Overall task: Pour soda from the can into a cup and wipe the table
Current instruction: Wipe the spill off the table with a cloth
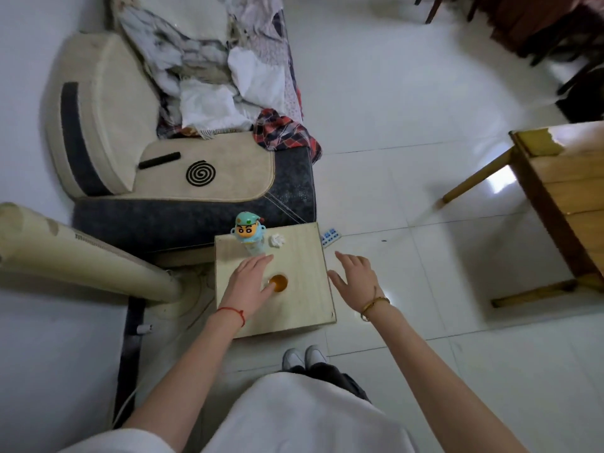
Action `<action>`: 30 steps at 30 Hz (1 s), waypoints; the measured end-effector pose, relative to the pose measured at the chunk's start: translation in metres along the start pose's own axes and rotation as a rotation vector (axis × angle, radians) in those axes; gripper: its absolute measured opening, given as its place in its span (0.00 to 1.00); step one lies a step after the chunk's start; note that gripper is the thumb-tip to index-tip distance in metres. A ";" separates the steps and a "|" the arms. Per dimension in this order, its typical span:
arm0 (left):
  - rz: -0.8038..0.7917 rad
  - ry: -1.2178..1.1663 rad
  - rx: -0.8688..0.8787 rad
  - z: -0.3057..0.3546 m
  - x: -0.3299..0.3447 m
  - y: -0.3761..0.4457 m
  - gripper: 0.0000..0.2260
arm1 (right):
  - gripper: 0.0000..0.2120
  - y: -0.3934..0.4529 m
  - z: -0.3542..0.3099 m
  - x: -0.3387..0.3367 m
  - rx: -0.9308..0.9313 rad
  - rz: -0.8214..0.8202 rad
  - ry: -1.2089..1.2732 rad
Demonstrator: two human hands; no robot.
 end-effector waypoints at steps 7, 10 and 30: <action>-0.088 0.050 0.177 0.066 -0.016 -0.012 0.27 | 0.27 -0.065 0.027 -0.038 0.088 0.155 0.068; -0.090 0.101 0.271 0.098 -0.019 -0.009 0.26 | 0.26 -0.095 0.051 -0.059 0.136 0.250 0.100; -0.245 0.205 0.713 0.426 0.129 -0.031 0.24 | 0.26 -0.322 0.325 -0.117 0.512 0.507 0.262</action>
Point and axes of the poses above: each hand's wrist, its own y-axis towards the middle knuckle, its own x-axis out of the palm, z = x × y, the point moved 4 cm from there along y, towards the middle knuckle, and after that the axes turned 6 degrees about -z, right-handed, at the moved point
